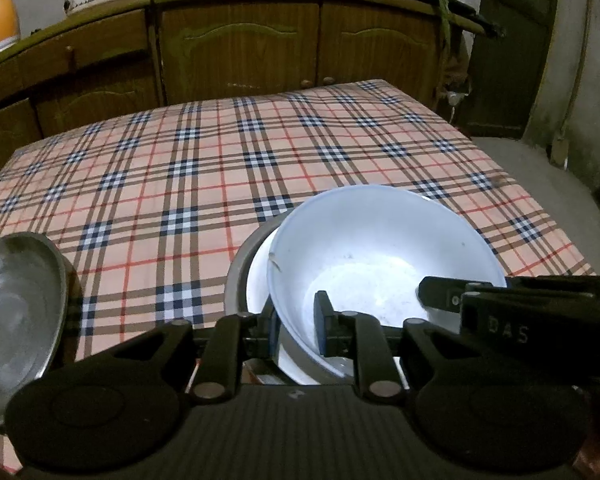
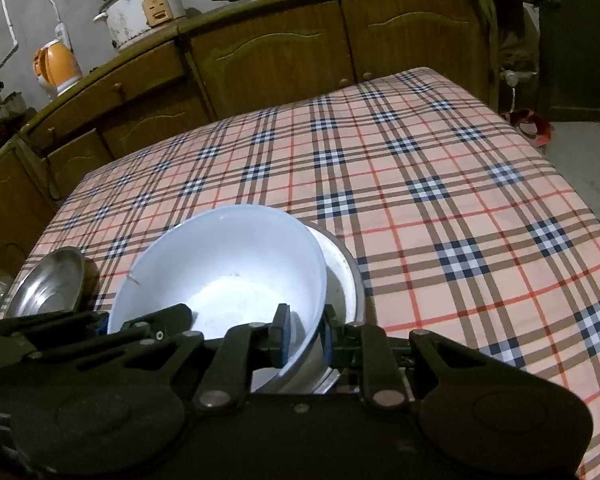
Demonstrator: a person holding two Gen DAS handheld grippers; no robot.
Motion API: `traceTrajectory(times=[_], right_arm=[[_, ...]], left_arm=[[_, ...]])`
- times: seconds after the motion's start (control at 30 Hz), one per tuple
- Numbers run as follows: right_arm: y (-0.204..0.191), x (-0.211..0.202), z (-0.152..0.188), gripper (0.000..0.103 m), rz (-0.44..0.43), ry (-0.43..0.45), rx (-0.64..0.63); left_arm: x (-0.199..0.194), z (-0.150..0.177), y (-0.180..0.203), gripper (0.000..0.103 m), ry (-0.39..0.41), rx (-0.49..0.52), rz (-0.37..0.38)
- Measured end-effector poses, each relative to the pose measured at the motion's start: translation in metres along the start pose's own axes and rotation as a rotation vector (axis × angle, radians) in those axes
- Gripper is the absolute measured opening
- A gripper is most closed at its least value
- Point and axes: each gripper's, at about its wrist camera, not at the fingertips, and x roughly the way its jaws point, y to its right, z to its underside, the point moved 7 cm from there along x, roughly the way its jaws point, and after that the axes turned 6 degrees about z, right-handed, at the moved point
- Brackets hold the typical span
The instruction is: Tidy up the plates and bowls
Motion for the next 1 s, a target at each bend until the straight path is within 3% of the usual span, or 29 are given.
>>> traceTrajectory(times=[0.67, 0.9, 1.0], right_arm=[[0.004, 0.002, -0.005, 0.031, -0.035, -0.016, 0.013], [0.007, -0.002, -0.009, 0.036, -0.057, -0.032, 0.035], [0.004, -0.005, -0.011, 0.037, -0.043, -0.028, -0.015]], left_arm=[[0.006, 0.003, -0.005, 0.022, 0.010, -0.038, 0.052], [0.008, 0.004, -0.001, 0.023, 0.004, 0.003, 0.046], [0.009, 0.005, -0.001, 0.023, 0.001, -0.002, 0.050]])
